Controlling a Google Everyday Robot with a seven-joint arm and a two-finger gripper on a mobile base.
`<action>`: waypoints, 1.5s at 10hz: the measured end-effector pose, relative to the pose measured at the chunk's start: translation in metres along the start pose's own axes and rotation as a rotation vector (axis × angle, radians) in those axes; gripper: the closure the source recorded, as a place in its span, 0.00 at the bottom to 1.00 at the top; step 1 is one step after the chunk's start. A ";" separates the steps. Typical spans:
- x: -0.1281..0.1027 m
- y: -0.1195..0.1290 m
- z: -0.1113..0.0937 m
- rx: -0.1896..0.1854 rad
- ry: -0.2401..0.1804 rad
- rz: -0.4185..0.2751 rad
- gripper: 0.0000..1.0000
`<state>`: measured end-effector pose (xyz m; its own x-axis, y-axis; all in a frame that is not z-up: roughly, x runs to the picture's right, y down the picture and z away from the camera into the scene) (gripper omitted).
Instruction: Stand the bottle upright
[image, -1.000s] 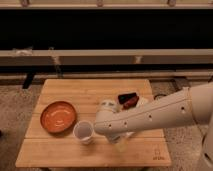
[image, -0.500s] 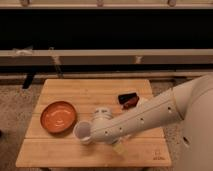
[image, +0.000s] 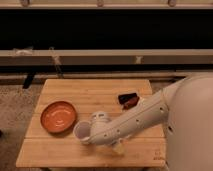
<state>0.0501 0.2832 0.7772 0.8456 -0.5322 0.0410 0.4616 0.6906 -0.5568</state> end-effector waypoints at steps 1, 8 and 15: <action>0.003 -0.001 0.003 0.003 0.010 0.003 0.34; 0.016 -0.004 0.013 0.013 0.054 0.015 0.86; 0.057 -0.011 -0.041 0.096 0.048 0.001 0.86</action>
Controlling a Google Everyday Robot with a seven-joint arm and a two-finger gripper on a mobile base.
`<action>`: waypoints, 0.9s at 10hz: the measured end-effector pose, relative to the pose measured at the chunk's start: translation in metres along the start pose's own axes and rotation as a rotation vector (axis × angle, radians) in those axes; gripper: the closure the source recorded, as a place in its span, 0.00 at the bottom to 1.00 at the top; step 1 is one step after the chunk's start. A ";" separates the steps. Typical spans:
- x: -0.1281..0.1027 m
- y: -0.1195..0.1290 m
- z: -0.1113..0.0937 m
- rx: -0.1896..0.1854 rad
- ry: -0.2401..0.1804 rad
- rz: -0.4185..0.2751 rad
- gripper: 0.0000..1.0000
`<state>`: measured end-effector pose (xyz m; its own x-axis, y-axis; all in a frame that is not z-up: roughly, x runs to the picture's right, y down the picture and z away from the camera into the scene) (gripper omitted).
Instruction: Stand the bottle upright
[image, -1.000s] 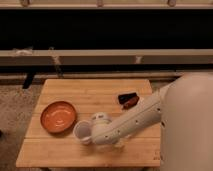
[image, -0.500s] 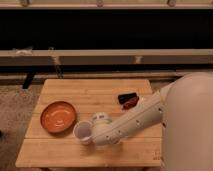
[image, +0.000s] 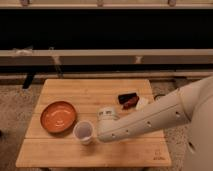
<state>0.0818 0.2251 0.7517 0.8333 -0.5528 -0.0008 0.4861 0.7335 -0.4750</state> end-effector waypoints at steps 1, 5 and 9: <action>0.006 -0.002 -0.011 0.002 -0.019 -0.005 0.86; 0.029 -0.013 -0.054 -0.026 -0.236 -0.034 0.86; 0.046 -0.022 -0.075 -0.076 -0.435 -0.027 0.86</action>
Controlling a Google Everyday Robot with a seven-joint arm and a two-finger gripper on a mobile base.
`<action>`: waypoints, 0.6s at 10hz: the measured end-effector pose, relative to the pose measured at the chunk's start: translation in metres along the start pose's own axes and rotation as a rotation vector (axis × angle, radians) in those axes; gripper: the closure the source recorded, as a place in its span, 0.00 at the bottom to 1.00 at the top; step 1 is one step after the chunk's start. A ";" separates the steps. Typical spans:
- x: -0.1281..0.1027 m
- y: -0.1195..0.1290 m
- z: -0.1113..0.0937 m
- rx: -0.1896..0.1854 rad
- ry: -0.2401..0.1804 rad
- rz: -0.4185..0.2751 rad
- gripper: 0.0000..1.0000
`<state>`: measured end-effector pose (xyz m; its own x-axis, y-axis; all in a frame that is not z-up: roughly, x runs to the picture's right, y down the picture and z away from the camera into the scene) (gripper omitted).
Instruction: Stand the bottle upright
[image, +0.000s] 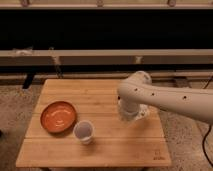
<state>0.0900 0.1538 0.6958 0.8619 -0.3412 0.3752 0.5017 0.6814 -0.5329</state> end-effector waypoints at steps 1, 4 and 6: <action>0.000 -0.002 -0.001 -0.010 -0.029 0.005 0.86; 0.015 -0.004 -0.005 -0.061 -0.197 0.067 0.86; 0.025 -0.004 -0.008 -0.080 -0.280 0.104 0.86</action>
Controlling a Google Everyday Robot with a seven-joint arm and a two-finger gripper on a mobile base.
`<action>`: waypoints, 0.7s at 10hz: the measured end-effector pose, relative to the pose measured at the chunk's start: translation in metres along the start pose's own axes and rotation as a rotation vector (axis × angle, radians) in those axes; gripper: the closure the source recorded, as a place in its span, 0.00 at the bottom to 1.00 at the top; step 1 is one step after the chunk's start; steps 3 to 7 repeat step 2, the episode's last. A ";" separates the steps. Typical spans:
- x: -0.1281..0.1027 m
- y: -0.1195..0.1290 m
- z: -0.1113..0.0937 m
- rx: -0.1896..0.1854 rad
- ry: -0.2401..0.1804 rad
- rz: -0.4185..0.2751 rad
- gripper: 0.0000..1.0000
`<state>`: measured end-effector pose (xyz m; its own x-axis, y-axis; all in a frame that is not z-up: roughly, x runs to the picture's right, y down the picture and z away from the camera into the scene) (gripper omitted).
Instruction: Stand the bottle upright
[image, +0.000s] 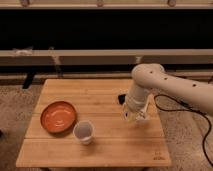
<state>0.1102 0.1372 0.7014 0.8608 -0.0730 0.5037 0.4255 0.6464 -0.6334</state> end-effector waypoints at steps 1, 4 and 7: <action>0.002 -0.002 -0.002 -0.003 -0.026 0.010 0.86; 0.008 -0.002 -0.006 -0.003 -0.067 0.033 0.86; 0.008 -0.002 -0.006 -0.003 -0.067 0.033 0.86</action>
